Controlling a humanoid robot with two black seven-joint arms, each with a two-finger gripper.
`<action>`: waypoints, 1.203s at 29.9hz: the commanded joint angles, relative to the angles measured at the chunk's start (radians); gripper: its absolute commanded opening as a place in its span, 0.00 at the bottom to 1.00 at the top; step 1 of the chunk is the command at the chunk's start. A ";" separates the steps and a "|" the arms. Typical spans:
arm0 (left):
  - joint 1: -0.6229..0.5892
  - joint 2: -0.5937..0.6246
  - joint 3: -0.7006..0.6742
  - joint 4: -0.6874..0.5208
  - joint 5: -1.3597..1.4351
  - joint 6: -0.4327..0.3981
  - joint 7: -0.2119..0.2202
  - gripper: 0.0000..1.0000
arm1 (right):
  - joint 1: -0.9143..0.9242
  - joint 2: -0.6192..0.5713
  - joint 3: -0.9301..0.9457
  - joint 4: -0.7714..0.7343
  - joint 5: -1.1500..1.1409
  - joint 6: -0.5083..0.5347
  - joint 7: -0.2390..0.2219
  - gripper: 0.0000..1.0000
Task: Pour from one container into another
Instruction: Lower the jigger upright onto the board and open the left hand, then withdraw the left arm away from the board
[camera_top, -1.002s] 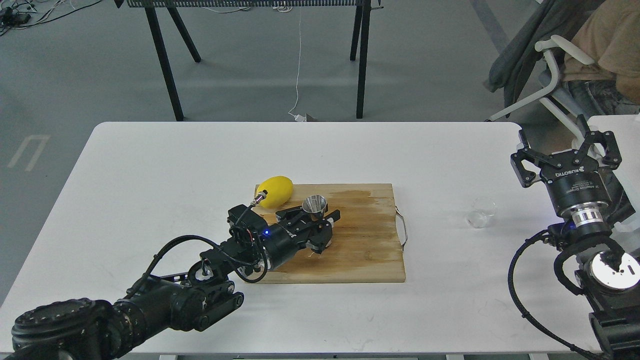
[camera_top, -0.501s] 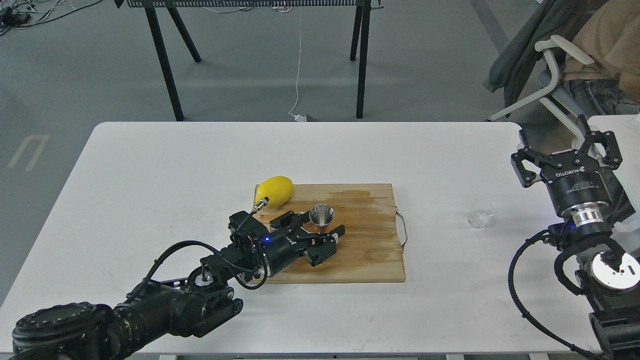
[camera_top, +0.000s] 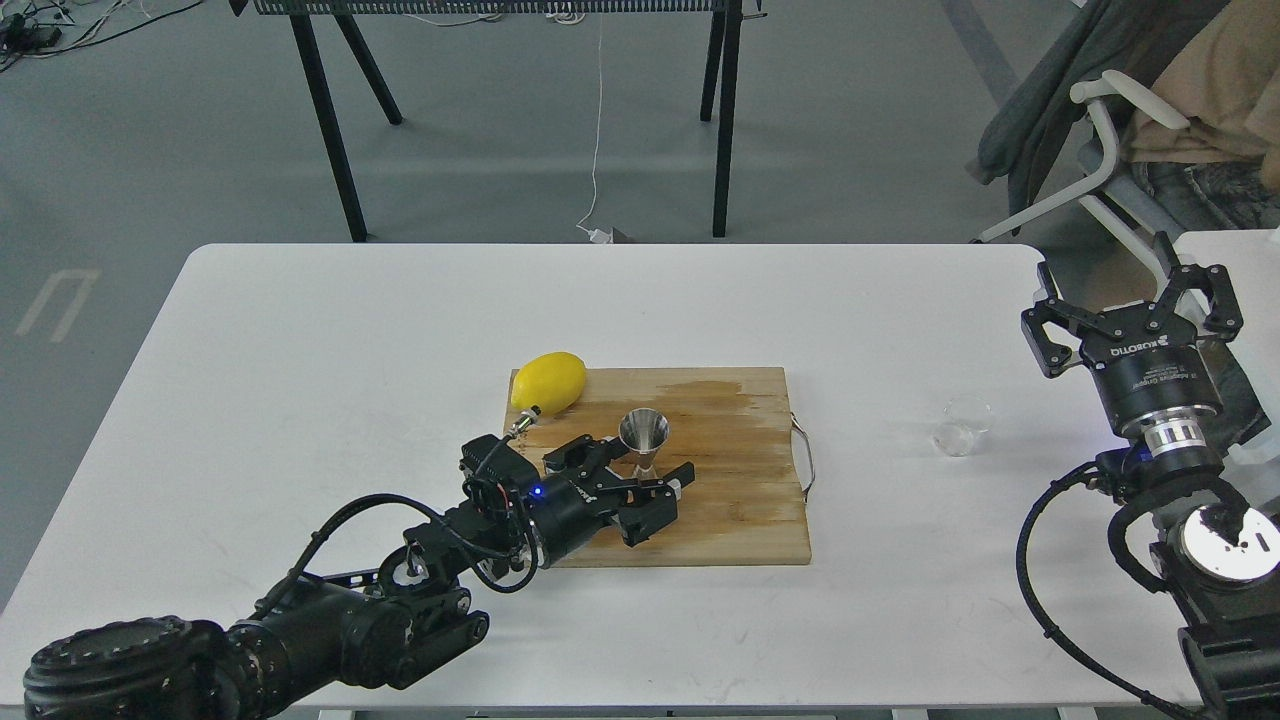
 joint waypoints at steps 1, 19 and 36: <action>0.002 0.000 0.000 -0.003 -0.001 0.000 0.000 0.89 | 0.000 0.000 -0.001 0.000 0.000 0.000 0.000 0.99; 0.005 0.058 -0.002 -0.007 0.001 0.000 0.000 0.89 | -0.002 0.002 -0.001 0.002 0.000 0.000 0.000 0.99; 0.065 0.170 -0.008 -0.151 -0.001 0.000 0.000 0.88 | 0.000 0.002 0.000 0.000 0.000 0.000 0.000 0.99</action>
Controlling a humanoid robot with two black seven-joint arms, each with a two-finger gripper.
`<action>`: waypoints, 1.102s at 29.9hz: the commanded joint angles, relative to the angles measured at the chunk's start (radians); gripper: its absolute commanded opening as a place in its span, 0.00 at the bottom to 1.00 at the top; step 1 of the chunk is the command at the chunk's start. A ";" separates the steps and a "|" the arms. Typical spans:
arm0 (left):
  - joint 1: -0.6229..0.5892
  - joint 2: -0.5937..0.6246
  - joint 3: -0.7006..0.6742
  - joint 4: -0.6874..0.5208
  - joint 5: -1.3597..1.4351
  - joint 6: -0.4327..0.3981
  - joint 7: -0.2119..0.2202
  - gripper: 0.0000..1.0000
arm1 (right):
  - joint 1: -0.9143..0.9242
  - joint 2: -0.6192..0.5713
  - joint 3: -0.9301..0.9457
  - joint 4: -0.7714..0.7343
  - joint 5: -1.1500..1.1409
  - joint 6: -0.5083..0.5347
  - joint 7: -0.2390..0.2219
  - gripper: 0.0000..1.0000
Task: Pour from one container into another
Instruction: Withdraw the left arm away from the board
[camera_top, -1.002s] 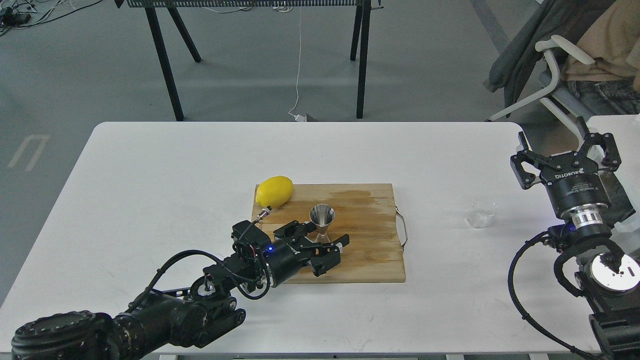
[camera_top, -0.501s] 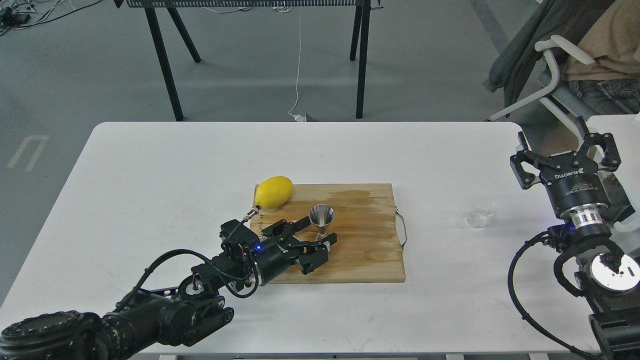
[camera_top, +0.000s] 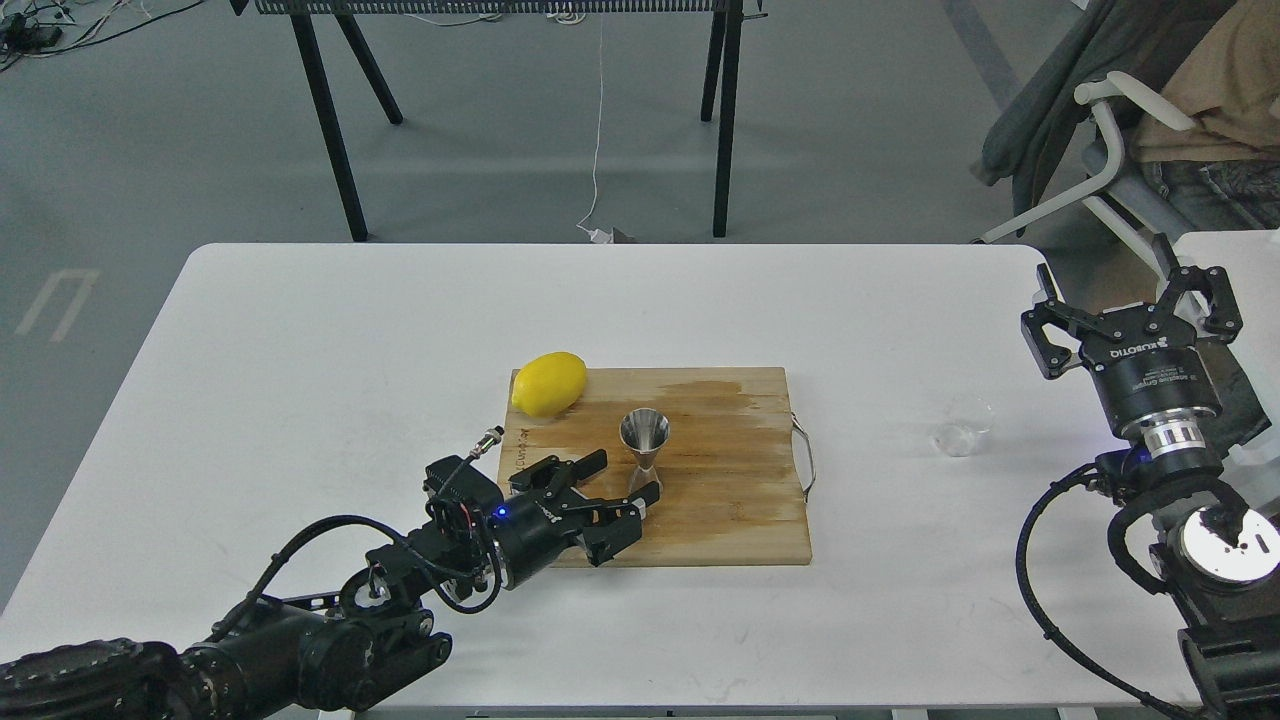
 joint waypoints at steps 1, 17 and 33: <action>0.009 0.068 -0.007 -0.061 -0.003 0.000 0.000 0.88 | 0.000 0.001 0.000 0.000 0.000 0.000 0.000 0.99; 0.009 0.573 -0.309 -0.492 -0.587 -0.414 0.000 0.86 | 0.008 0.000 -0.024 0.015 0.000 0.000 -0.017 0.99; 0.012 0.717 -0.503 -0.391 -1.557 -0.977 0.000 0.89 | -0.159 -0.111 -0.086 0.276 0.300 -0.111 -0.077 0.99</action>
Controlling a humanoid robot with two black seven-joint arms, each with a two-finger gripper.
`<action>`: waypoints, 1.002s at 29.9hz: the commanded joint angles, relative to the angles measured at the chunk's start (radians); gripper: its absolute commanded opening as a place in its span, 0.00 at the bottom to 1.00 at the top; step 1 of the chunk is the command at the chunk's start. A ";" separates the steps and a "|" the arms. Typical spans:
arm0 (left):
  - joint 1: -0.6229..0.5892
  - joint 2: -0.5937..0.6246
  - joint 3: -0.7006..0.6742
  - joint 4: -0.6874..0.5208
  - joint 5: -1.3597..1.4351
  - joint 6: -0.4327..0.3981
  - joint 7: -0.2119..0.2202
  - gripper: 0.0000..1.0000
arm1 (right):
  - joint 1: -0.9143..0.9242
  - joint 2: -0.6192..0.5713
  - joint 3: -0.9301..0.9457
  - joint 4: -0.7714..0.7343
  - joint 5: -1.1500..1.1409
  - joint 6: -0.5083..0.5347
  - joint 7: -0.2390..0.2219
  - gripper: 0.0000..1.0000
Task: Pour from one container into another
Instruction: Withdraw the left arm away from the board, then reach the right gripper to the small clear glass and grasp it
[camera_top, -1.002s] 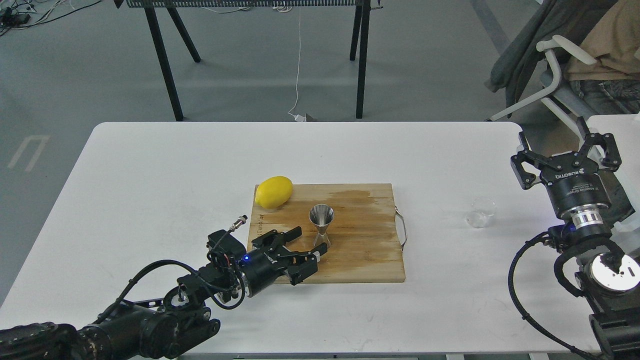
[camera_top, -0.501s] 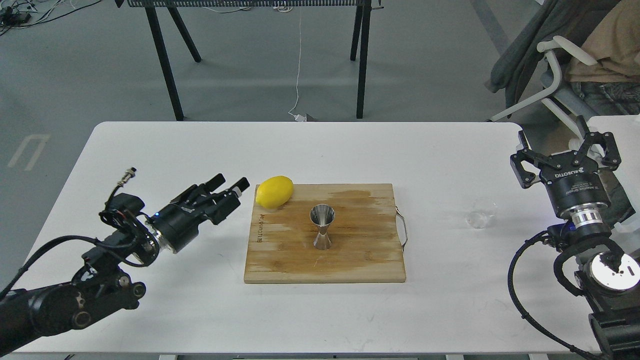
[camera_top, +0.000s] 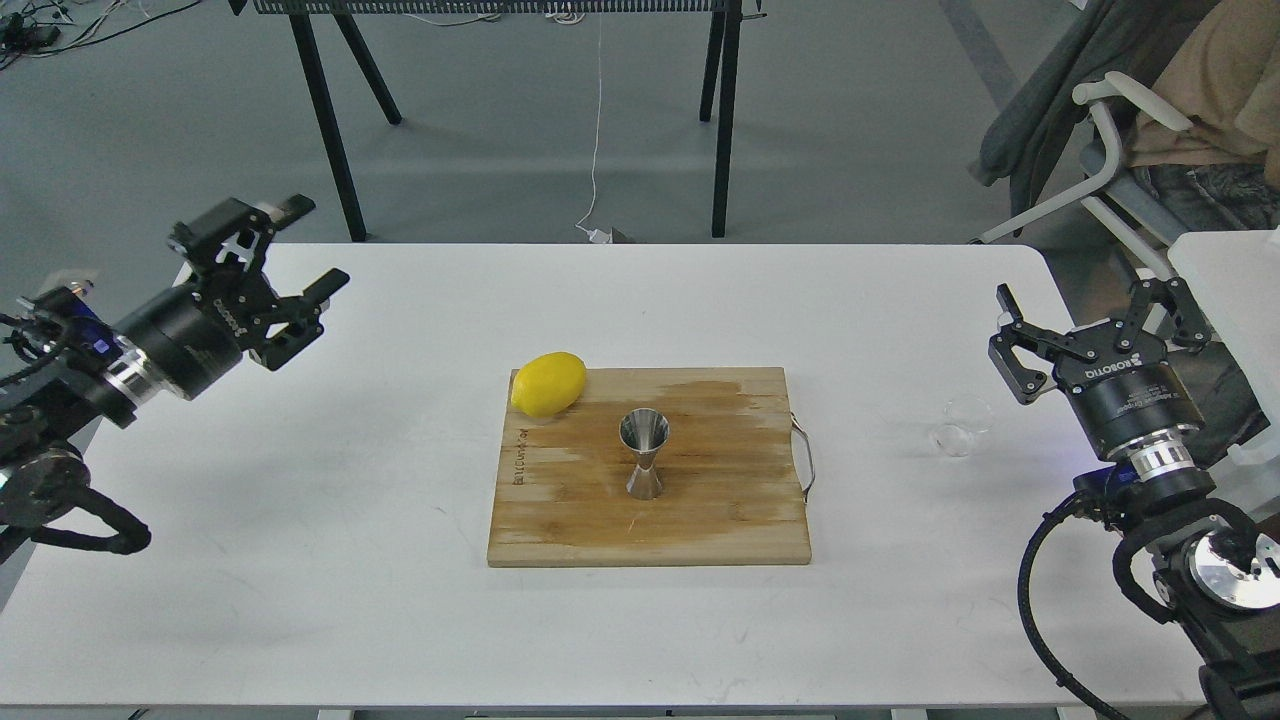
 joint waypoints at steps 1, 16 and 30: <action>0.002 0.025 -0.012 0.001 -0.114 -0.001 0.000 0.89 | -0.057 -0.018 0.016 0.090 0.109 -0.155 -0.007 0.99; 0.035 0.020 -0.009 0.004 -0.202 -0.001 0.000 0.90 | -0.051 -0.004 0.132 0.251 0.209 -0.963 -0.006 0.99; 0.038 0.016 -0.004 0.006 -0.202 -0.001 0.000 0.90 | -0.004 0.014 0.039 0.124 0.200 -0.963 -0.014 0.99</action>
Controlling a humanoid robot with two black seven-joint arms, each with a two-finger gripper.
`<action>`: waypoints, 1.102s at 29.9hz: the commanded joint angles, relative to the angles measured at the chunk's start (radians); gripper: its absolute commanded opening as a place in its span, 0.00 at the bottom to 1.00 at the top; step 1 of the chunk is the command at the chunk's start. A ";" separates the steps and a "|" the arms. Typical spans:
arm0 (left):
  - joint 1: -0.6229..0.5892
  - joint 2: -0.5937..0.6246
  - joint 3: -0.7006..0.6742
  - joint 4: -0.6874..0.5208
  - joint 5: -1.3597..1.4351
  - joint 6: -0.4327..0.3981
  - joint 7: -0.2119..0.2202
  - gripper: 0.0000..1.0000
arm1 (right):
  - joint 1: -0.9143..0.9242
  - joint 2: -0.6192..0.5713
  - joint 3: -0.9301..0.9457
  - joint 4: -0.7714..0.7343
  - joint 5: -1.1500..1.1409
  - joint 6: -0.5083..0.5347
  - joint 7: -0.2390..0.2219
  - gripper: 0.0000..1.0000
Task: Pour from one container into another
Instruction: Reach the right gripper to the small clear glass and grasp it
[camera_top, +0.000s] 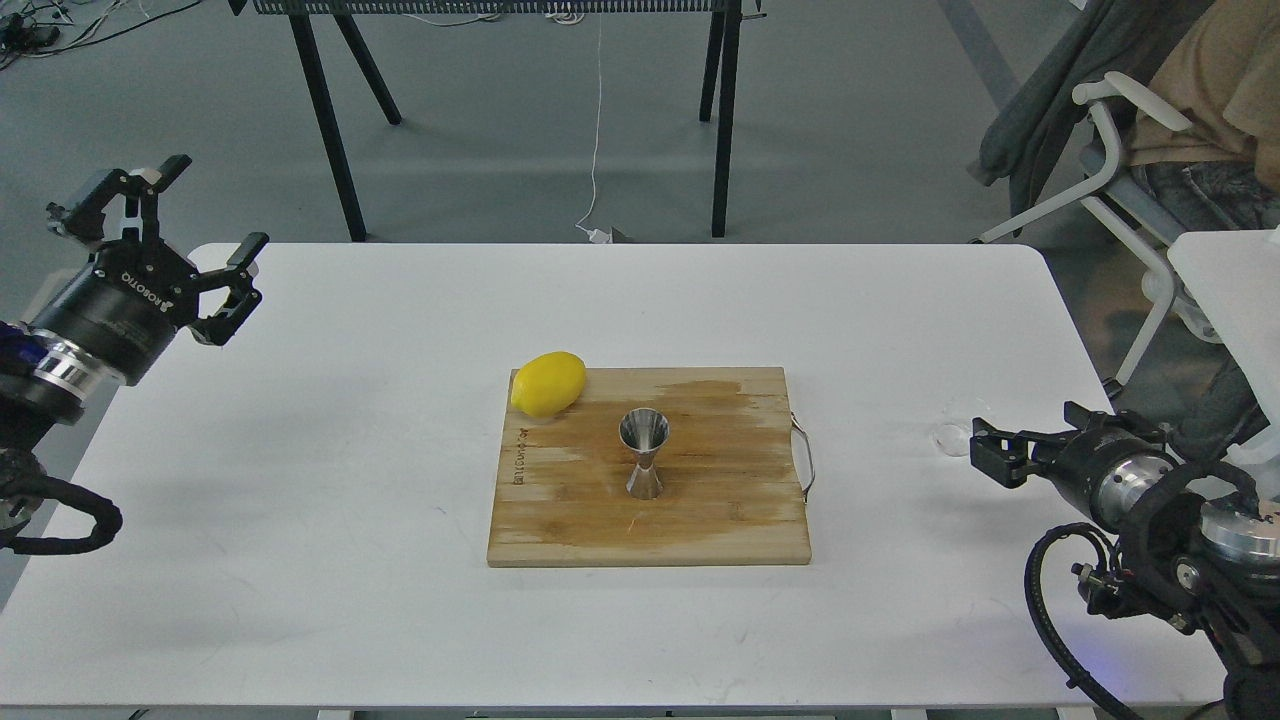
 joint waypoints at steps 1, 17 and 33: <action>0.000 0.000 0.002 0.000 0.000 0.000 0.000 0.90 | 0.016 0.023 -0.011 -0.052 0.000 0.000 -0.004 0.99; 0.008 -0.008 0.002 0.029 0.003 0.000 0.000 0.91 | 0.152 0.088 -0.085 -0.265 -0.018 0.000 -0.053 0.99; 0.008 -0.016 0.002 0.043 0.005 0.000 0.000 0.91 | 0.240 0.127 -0.117 -0.377 -0.054 0.000 -0.070 0.99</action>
